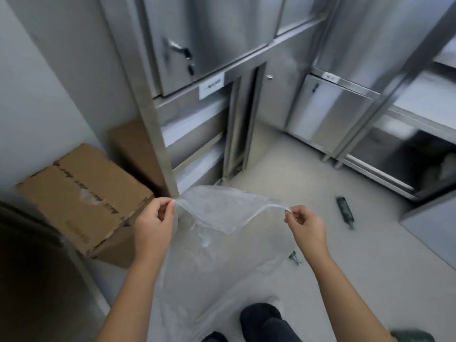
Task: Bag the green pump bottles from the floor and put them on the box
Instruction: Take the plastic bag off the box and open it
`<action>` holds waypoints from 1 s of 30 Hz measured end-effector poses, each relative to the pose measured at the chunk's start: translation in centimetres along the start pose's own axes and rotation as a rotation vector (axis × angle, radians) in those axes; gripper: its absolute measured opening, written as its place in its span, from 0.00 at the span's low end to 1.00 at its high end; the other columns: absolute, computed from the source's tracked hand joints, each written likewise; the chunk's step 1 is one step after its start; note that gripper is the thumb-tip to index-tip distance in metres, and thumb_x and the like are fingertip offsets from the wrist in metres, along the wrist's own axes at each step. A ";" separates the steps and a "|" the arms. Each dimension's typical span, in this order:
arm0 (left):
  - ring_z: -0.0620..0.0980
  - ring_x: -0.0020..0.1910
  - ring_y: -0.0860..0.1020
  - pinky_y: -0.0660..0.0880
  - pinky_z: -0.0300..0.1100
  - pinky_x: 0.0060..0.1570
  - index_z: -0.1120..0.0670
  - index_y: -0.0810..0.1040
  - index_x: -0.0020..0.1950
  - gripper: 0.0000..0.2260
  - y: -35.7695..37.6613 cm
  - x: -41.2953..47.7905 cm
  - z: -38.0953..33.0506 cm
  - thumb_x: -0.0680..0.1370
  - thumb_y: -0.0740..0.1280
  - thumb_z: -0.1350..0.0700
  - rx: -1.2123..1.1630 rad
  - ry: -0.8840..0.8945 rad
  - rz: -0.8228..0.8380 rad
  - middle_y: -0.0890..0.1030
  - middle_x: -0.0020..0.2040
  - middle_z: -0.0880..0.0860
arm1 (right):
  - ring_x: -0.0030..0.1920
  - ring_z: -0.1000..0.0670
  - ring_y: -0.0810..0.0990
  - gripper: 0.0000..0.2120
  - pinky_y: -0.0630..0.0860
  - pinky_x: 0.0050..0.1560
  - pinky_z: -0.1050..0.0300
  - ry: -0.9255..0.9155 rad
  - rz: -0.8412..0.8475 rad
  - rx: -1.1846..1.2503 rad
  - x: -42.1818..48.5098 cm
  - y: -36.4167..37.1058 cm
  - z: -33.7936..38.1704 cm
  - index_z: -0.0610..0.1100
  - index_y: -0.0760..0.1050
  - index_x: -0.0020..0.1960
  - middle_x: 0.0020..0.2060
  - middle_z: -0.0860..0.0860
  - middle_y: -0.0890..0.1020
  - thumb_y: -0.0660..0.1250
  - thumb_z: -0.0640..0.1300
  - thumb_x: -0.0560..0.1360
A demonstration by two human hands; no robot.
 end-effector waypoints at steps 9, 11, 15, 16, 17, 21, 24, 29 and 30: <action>0.48 0.40 0.78 0.76 0.47 0.44 0.52 0.78 0.45 0.04 12.7 -3.9 -6.8 0.77 0.64 0.55 -0.021 0.076 0.259 0.80 0.40 0.48 | 0.33 0.49 0.74 0.05 0.66 0.21 0.70 0.148 -0.188 0.064 -0.4 -11.8 -7.9 0.45 0.75 0.40 0.41 0.44 0.82 0.64 0.43 0.75; 0.48 0.41 0.78 0.76 0.47 0.44 0.52 0.78 0.45 0.04 15.8 -5.4 -8.7 0.77 0.63 0.56 -0.015 0.105 0.297 0.80 0.40 0.49 | 0.34 0.50 0.75 0.07 0.69 0.28 0.64 0.169 -0.220 0.073 -0.2 -14.6 -9.8 0.49 0.73 0.37 0.40 0.45 0.82 0.64 0.43 0.74; 0.48 0.41 0.77 0.75 0.46 0.42 0.52 0.78 0.45 0.04 21.9 -8.8 -12.3 0.77 0.63 0.56 -0.018 0.120 0.369 0.80 0.40 0.50 | 0.35 0.50 0.75 0.06 0.68 0.33 0.60 0.220 -0.259 0.088 0.3 -20.4 -13.7 0.48 0.74 0.38 0.40 0.46 0.82 0.64 0.44 0.74; 0.49 0.41 0.77 0.74 0.45 0.42 0.52 0.77 0.46 0.04 23.4 -9.7 -13.1 0.77 0.63 0.56 -0.018 0.125 0.384 0.80 0.40 0.51 | 0.36 0.50 0.75 0.05 0.68 0.33 0.60 0.229 -0.267 0.092 0.5 -21.8 -14.6 0.47 0.74 0.39 0.40 0.46 0.82 0.64 0.44 0.74; 0.50 0.41 0.77 0.73 0.45 0.41 0.52 0.77 0.46 0.04 25.0 -10.4 -14.0 0.77 0.63 0.56 -0.015 0.134 0.398 0.80 0.40 0.51 | 0.36 0.50 0.75 0.05 0.68 0.33 0.60 0.237 -0.275 0.097 0.7 -23.2 -15.6 0.47 0.74 0.39 0.40 0.46 0.82 0.64 0.44 0.74; 0.52 0.41 0.77 0.73 0.46 0.43 0.53 0.77 0.47 0.03 30.4 -13.0 -16.8 0.77 0.64 0.57 -0.034 0.150 0.438 0.80 0.40 0.51 | 0.36 0.49 0.75 0.07 0.68 0.33 0.60 0.260 -0.317 0.134 1.5 -28.3 -18.7 0.50 0.73 0.38 0.40 0.45 0.82 0.64 0.44 0.75; 0.53 0.41 0.77 0.73 0.46 0.43 0.52 0.76 0.47 0.02 33.8 -14.5 -18.2 0.77 0.64 0.57 -0.051 0.156 0.472 0.79 0.39 0.50 | 0.39 0.47 0.78 0.08 0.72 0.38 0.57 0.276 -0.351 0.166 2.0 -31.3 -20.5 0.51 0.73 0.37 0.39 0.45 0.82 0.64 0.44 0.75; 0.53 0.40 0.77 0.72 0.45 0.41 0.52 0.75 0.46 0.02 37.9 -15.8 -19.8 0.76 0.64 0.58 -0.048 0.198 0.534 0.79 0.38 0.51 | 0.37 0.46 0.77 0.09 0.75 0.42 0.53 0.317 -0.410 0.199 2.0 -34.0 -22.9 0.52 0.73 0.36 0.37 0.46 0.82 0.64 0.43 0.74; 0.52 0.40 0.77 0.72 0.43 0.40 0.52 0.75 0.46 0.02 38.6 -15.7 -20.1 0.77 0.64 0.57 -0.049 0.209 0.546 0.79 0.39 0.51 | 0.37 0.45 0.77 0.10 0.74 0.40 0.54 0.322 -0.423 0.199 2.1 -34.3 -23.2 0.53 0.73 0.36 0.37 0.46 0.81 0.64 0.43 0.74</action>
Point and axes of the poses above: each hand's wrist, its own x-axis towards the middle knuckle, its own y-axis out of the palm, z = x × y, the point moved 9 cm from there along x, towards the middle knuckle
